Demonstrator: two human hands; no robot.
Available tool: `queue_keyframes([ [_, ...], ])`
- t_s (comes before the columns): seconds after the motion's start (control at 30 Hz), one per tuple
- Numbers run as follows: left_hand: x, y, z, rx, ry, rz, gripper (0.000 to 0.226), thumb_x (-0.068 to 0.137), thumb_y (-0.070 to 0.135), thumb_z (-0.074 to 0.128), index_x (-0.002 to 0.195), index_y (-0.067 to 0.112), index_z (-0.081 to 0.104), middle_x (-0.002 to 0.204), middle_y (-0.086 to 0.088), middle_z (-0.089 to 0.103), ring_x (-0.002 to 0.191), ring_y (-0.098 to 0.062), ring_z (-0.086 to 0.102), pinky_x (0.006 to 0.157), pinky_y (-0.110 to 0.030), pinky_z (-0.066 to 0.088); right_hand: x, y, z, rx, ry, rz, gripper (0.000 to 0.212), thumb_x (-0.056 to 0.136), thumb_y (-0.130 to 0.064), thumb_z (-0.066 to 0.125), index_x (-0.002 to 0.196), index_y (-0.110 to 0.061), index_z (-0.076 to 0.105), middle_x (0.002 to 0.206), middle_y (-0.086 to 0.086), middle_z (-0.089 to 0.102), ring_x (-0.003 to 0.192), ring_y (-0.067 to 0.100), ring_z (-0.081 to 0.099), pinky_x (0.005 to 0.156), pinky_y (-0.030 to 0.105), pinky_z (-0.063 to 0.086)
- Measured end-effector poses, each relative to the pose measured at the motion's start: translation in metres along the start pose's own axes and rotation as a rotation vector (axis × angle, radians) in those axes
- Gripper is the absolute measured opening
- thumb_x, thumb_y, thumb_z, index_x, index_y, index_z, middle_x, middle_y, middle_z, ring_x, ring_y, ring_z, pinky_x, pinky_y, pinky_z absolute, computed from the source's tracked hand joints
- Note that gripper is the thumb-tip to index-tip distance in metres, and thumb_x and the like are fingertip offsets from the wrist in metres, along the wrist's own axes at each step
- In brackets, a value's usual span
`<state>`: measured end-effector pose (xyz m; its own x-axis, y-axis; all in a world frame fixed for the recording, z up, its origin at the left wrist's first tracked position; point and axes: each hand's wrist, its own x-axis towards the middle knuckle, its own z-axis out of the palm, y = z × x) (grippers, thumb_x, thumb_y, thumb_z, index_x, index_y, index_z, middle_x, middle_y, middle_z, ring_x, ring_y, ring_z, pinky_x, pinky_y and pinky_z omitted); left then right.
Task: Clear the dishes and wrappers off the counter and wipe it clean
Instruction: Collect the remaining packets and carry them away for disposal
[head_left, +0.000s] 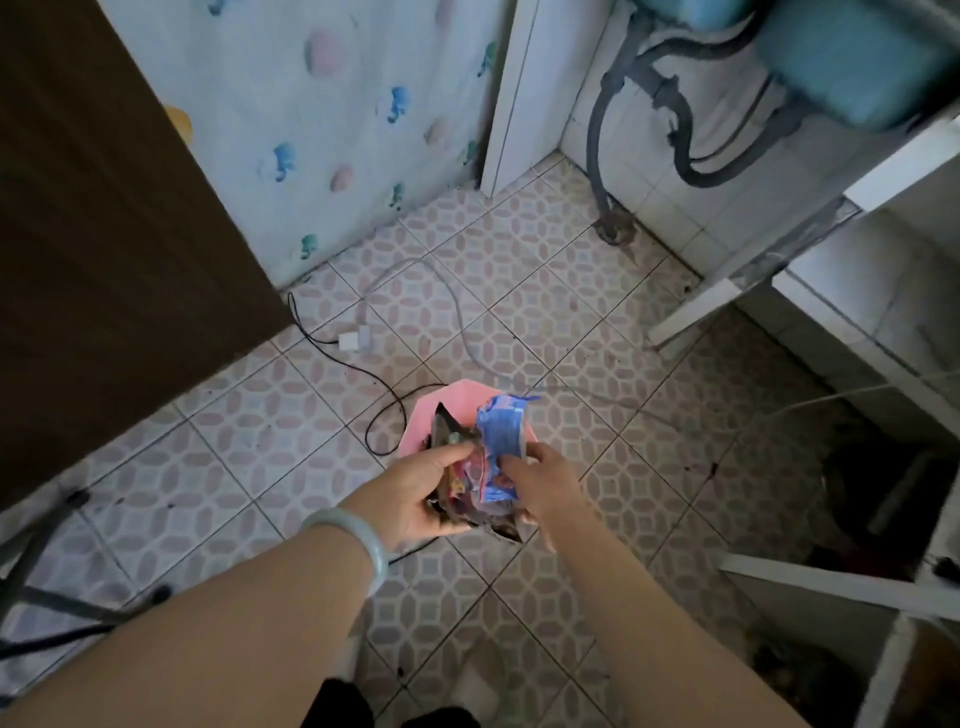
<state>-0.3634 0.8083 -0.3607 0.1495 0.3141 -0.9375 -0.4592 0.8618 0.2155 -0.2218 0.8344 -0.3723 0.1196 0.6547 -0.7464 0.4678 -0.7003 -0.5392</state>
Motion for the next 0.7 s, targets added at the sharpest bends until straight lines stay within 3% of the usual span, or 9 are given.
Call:
queue_keyframes([
  [0.1,0.042,-0.003,-0.014,0.008,0.031,-0.009,0.035,0.085,0.030,0.070,0.110,0.006,0.064,0.097,-0.017,0.073,0.087,-0.029,0.069,0.077,-0.043,0.057,0.042,0.025,0.026,0.009,-0.006,0.038,0.048,0.065,-0.035,0.063,0.109,-0.015,0.062,0.096,0.012,0.072,0.086,0.033,0.069,0.064,0.034,0.049],
  [0.2,0.073,-0.001,-0.022,-0.002,0.027,-0.009,0.025,0.088,0.029,0.066,0.095,0.006,0.063,0.070,-0.013,0.072,0.075,-0.026,0.065,0.072,-0.038,0.055,0.081,0.040,0.042,0.018,-0.009,0.054,0.037,0.071,-0.032,0.064,0.104,-0.015,0.061,0.097,0.012,0.072,0.087,0.029,0.068,0.078,0.040,0.056],
  [0.27,0.092,0.002,-0.027,0.013,0.016,0.002,0.028,0.087,0.032,0.065,0.100,0.006,0.064,0.079,-0.014,0.073,0.079,-0.026,0.067,0.075,-0.039,0.056,0.102,0.046,0.050,0.032,-0.001,0.052,0.033,0.072,-0.032,0.065,0.099,-0.016,0.060,0.098,0.012,0.071,0.090,0.030,0.067,0.084,0.048,0.057],
  [0.4,0.130,0.008,-0.037,0.046,0.017,-0.013,0.042,0.085,0.035,0.068,0.114,0.006,0.064,0.111,-0.019,0.069,0.101,-0.031,0.068,0.090,-0.048,0.055,0.136,0.058,0.065,0.077,0.016,0.052,0.012,0.079,-0.022,0.066,0.085,-0.020,0.056,0.097,0.014,0.070,0.088,0.032,0.069,0.081,0.055,0.056],
  [0.47,0.144,0.009,-0.039,0.047,0.023,-0.020,0.042,0.086,0.034,0.069,0.115,0.005,0.062,0.109,-0.019,0.068,0.099,-0.032,0.067,0.089,-0.048,0.055,0.149,0.063,0.070,0.106,0.016,0.064,0.010,0.081,-0.019,0.066,0.083,-0.019,0.056,0.098,0.015,0.070,0.090,0.033,0.069,0.082,0.054,0.056],
  [0.6,0.166,0.012,-0.043,0.033,0.034,-0.028,0.039,0.088,0.030,0.066,0.115,0.003,0.060,0.099,-0.018,0.065,0.093,-0.031,0.066,0.080,-0.045,0.057,0.168,0.071,0.078,0.174,0.004,0.110,0.015,0.085,-0.012,0.063,0.100,-0.012,0.061,0.096,0.013,0.070,0.086,0.029,0.068,0.079,0.044,0.056],
  [0.7,0.174,0.018,-0.042,0.058,0.039,-0.028,0.037,0.085,0.029,0.069,0.111,0.004,0.062,0.099,-0.018,0.066,0.095,-0.031,0.067,0.081,-0.045,0.057,0.178,0.074,0.080,0.187,-0.008,0.128,0.009,0.085,-0.012,0.063,0.092,-0.017,0.061,0.090,0.010,0.069,0.079,0.027,0.066,0.076,0.040,0.055],
])
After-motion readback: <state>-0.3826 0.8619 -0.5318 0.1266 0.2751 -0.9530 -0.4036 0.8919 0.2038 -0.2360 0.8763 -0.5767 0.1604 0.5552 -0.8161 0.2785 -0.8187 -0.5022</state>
